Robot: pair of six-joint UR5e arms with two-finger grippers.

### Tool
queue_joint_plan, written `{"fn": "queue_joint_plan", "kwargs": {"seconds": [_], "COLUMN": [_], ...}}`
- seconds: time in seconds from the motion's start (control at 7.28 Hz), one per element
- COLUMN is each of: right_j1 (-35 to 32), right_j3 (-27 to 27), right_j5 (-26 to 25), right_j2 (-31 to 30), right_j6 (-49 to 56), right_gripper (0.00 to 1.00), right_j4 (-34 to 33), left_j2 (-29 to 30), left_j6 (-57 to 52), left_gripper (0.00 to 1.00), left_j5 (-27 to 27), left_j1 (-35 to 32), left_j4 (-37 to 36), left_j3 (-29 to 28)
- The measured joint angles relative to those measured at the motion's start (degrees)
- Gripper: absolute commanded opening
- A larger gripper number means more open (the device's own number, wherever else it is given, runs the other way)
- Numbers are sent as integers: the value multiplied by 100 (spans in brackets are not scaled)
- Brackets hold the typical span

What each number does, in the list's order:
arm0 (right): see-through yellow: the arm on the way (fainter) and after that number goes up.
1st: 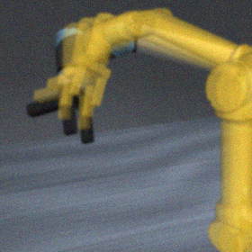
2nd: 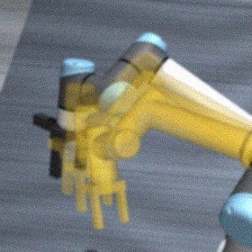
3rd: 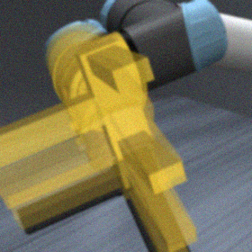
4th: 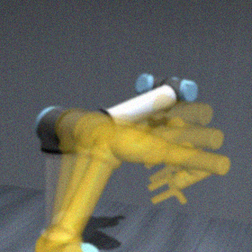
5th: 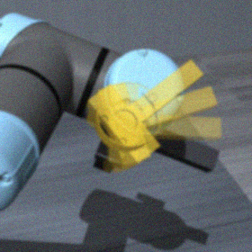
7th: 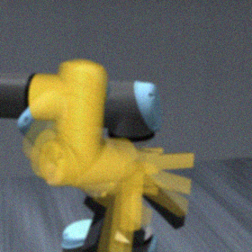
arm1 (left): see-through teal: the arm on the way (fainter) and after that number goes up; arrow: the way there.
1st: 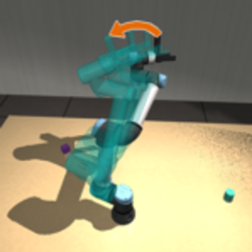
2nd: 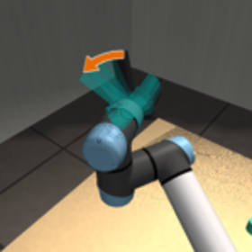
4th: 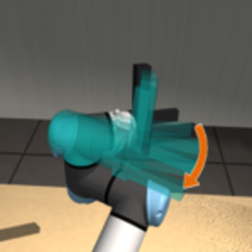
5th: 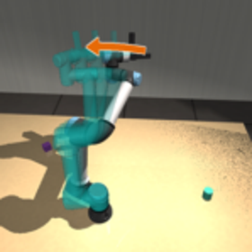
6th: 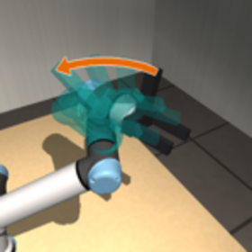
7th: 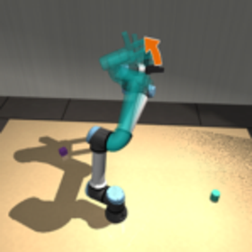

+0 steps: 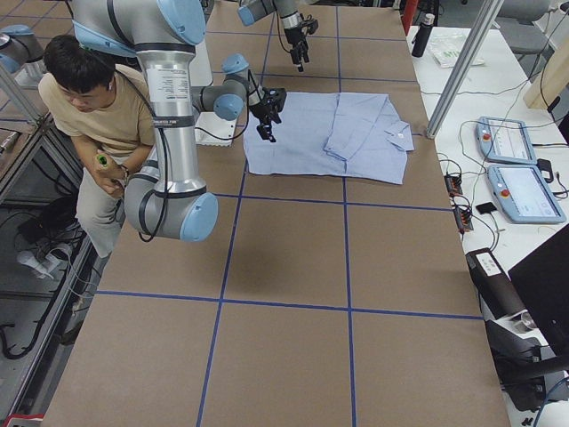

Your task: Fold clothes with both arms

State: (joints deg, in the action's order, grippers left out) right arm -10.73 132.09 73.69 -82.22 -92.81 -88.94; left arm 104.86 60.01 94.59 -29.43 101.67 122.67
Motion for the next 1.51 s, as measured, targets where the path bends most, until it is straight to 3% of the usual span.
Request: {"fn": "queue_joint_plan", "kwargs": {"seconds": [0.27,0.55,0.69,0.96,1.1,1.51], "right_j1": [631,701,667,578,561,554], "right_j3": [84,96,81,-26,-93,-233], "right_j5": [-643,-557,-409,-264,-255,-349], "right_j2": [-158,-635,-1128,-1778,-1849,-1875], "right_j6": [-359,-253,-11,324,365,377], "right_gripper": [100,100,100,100,100,100], "right_j4": [0,784,1491,2411,2540,2607], "left_j2": [-1084,-1958,-2053,-2001,-1866,-1323], "left_j6": [665,1470,1784,2013,2052,2076], "left_gripper": [100,100,97,76,62,55], "left_j5": [-79,-580,-811,-974,-994,-996], "left_j1": [441,1037,1271,1534,1589,1788], "left_j4": [1137,2258,2424,2482,2463,1850], "left_j3": [148,36,-87,-274,-408,-592]}}
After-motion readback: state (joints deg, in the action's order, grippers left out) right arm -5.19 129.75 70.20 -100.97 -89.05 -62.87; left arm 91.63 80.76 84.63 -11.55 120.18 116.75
